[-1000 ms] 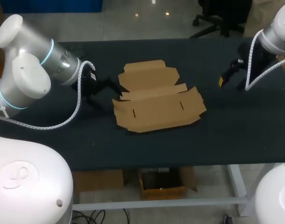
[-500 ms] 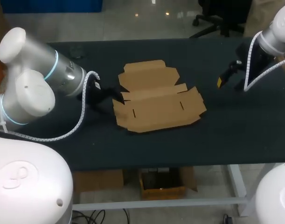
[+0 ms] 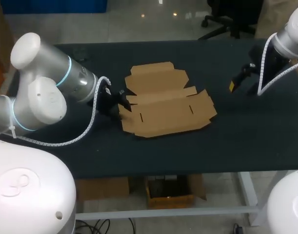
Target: Assemble the packaging by folding the flat box into shape, placing the metal phone stand inside, and closing the box properly
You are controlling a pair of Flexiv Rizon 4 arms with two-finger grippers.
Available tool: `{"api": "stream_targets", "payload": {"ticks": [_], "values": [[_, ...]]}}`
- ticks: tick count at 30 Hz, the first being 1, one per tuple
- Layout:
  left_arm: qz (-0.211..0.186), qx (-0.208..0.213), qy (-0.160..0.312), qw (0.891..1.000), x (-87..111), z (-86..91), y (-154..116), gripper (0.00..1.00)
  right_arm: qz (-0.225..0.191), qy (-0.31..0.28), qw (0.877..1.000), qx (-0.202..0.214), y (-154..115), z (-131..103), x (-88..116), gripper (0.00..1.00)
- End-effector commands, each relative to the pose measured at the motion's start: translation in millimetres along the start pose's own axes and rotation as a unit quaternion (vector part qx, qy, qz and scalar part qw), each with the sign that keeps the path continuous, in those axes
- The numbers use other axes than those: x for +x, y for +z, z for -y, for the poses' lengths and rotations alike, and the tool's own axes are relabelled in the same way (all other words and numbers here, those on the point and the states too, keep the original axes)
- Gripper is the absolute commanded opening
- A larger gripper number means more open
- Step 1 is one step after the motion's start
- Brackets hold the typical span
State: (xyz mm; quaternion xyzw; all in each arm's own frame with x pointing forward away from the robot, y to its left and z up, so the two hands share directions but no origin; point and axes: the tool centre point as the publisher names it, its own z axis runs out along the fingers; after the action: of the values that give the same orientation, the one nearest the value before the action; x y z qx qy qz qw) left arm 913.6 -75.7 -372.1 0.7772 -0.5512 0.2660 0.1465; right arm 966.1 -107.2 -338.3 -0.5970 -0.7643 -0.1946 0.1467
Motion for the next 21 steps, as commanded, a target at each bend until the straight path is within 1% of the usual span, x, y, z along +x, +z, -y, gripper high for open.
{"api": "stream_targets", "payload": {"ticks": [1, 4, 10, 16, 18, 21], "values": [[-0.003, 0.001, -0.001, 1.000, -1.7, -0.8, -2.7, 0.50, -0.002, 0.000, 1.000, 0.002, -1.0, -0.7, -1.5, 1.00], [-0.008, 0.004, -0.001, 1.000, -3.0, -1.5, -10.0, 0.53, -0.002, -0.001, 1.000, 0.003, -0.7, -1.6, -1.4, 1.00], [-0.021, 0.002, 0.006, 1.000, -4.0, -4.2, -21.3, 0.53, -0.004, -0.001, 1.000, 0.003, 0.7, -3.0, -1.7, 1.00], [-0.015, -0.006, 0.009, 1.000, -10.6, -1.6, -13.2, 0.54, -0.005, -0.001, 1.000, 0.004, 1.2, -3.1, -1.5, 1.00], [-0.020, -0.008, 0.020, 1.000, -13.4, -1.7, -9.5, 0.54, -0.004, -0.001, 1.000, 0.003, 0.6, -2.5, -1.1, 1.00], [-0.026, -0.013, 0.027, 0.999, -16.5, 0.4, -4.3, 0.51, -0.003, 0.000, 1.000, 0.003, -0.6, -2.0, -1.4, 1.00]]}}
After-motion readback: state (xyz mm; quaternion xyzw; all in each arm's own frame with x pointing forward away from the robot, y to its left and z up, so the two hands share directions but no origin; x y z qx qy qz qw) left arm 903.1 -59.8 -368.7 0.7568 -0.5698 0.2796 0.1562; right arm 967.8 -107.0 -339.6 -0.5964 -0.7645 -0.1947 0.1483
